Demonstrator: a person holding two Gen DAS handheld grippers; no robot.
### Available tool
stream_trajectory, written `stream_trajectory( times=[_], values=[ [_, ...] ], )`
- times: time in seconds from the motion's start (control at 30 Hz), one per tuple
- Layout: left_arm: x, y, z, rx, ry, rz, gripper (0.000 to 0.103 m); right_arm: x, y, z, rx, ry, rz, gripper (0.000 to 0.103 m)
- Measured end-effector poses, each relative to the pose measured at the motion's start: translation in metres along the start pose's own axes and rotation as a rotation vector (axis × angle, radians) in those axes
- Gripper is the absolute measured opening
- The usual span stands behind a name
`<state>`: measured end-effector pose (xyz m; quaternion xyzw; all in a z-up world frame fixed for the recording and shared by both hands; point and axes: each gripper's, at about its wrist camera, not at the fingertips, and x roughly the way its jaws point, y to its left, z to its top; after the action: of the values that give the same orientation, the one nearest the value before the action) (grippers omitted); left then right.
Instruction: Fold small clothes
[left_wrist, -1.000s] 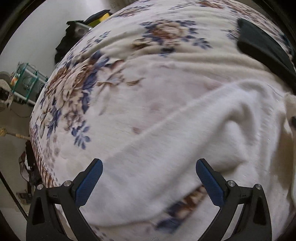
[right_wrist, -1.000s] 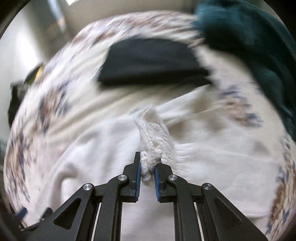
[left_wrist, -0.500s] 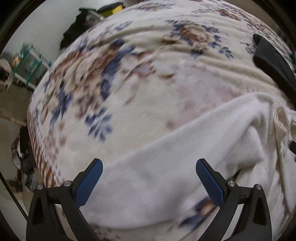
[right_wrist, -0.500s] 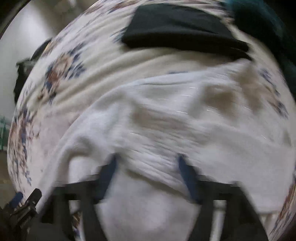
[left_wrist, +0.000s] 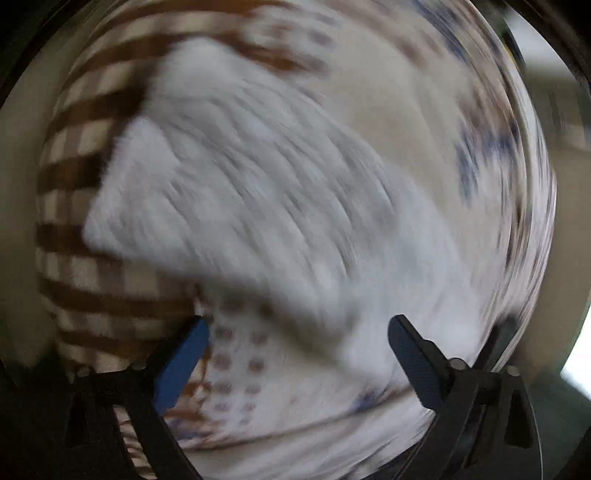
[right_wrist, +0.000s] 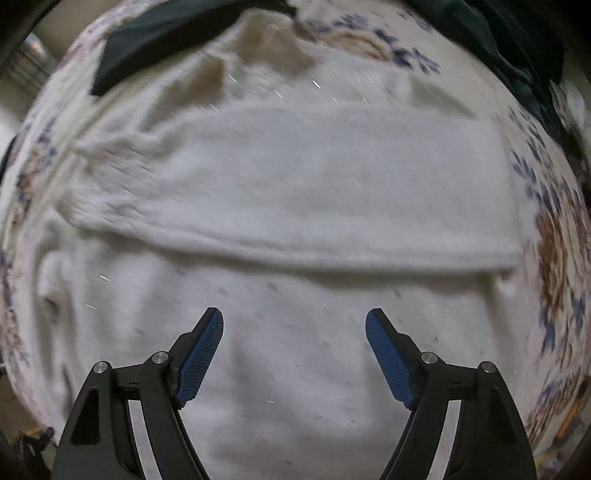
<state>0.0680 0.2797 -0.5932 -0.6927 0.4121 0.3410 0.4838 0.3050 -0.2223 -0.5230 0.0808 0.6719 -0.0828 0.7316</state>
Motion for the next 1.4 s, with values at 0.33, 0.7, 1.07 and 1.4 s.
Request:
stream_trajectory(
  times=[0.33, 0.7, 1.07, 1.4],
  values=[
    [-0.05, -0.103, 0.016, 0.326, -0.296, 0.027, 0.007, -0.007, -0.028, -0.007, -0.027, -0.028, -0.127, 0.081],
    [-0.006, -0.268, -0.196, 1.23, -0.298, -0.081, 0.007, -0.007, -0.035, 0.027, -0.019, -0.073, -0.179, 0.086],
    [0.132, -0.274, -0.478, 1.637, 0.223, -0.149, 0.01, -0.012, -0.128, 0.016, 0.137, -0.046, -0.202, 0.086],
    [0.111, -0.281, -0.464, 1.749, 0.092, -0.041, 0.082, -0.048, -0.205, 0.044, 0.292, -0.083, 0.072, 0.086]
  ],
)
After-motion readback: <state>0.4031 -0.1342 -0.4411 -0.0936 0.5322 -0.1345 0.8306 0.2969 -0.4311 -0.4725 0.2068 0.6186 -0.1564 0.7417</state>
